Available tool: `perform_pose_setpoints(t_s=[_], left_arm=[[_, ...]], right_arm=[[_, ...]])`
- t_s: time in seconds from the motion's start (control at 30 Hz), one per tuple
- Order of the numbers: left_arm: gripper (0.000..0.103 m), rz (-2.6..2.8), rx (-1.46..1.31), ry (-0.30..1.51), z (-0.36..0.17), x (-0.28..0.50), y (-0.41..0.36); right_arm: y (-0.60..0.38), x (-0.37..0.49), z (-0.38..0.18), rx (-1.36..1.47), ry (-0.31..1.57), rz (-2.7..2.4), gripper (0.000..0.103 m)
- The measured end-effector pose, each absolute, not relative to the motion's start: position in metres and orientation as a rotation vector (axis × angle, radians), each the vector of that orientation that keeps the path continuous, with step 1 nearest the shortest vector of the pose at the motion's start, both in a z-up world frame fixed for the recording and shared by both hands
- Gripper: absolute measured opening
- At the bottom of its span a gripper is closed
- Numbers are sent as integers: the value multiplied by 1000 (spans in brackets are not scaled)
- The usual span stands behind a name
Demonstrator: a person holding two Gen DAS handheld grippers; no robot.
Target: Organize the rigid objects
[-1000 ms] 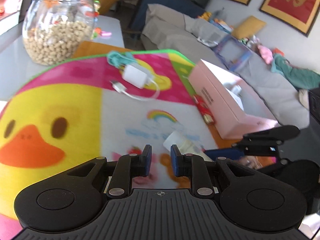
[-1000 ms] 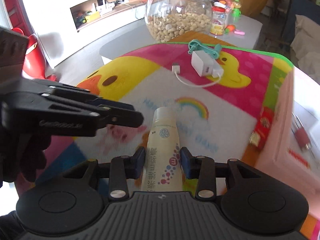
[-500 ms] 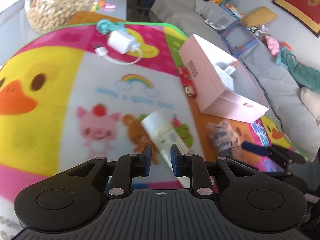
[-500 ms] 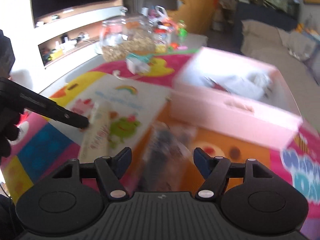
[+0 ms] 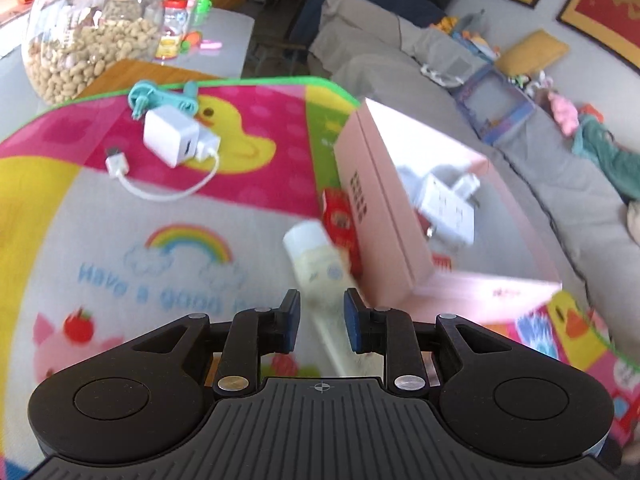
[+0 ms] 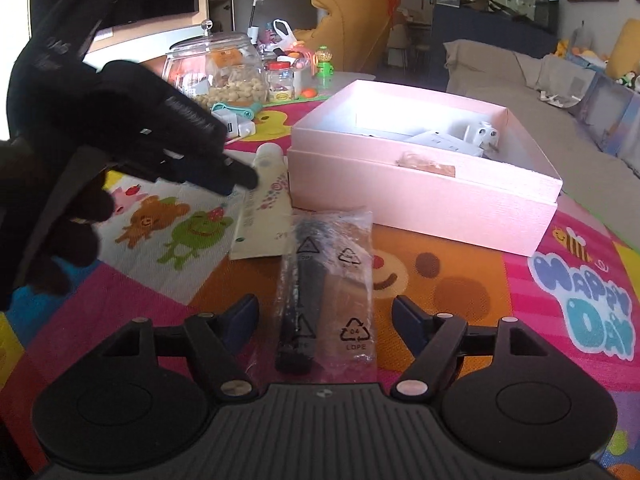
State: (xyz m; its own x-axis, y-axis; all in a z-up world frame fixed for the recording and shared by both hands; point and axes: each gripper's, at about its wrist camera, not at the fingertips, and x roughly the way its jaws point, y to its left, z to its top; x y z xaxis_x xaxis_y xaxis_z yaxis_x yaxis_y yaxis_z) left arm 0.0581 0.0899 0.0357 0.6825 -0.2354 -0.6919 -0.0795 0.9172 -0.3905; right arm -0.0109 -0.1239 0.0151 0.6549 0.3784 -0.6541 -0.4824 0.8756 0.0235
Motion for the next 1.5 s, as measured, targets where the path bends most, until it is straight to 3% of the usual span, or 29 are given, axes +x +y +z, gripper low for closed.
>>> perform_pose_setpoints(t_s=[0.27, 0.6, 0.8, 0.97, 1.0, 1.17, 1.23, 1.47, 1.5], left_arm=[[43, -54, -356, 803, 31, 80, 78], [42, -158, -12, 818, 28, 62, 72], [42, -165, -73, 808, 26, 62, 79], [42, -147, 35, 767, 23, 54, 65], [42, -146, 49, 763, 23, 51, 63], [42, -211, 83, 758, 25, 18, 59], [42, -263, 111, 748, 25, -5, 56], [41, -408, 160, 722, 43, -71, 44], [28, -416, 154, 703, 51, -74, 43]], right_arm=[[-123, -12, 14, -160, 705, 490, 77], [-123, -12, 13, -153, 707, 490, 78], [-128, -2, 13, -1, 767, 528, 103], [-120, -4, 13, -67, 771, 532, 103], [-119, -6, 14, -77, 762, 517, 101], [-114, -18, 20, -186, 712, 475, 32], [-118, -21, 25, -176, 733, 481, 21], [-162, -47, 61, -55, 668, 433, 19], [-170, -51, 68, -36, 646, 419, 19]])
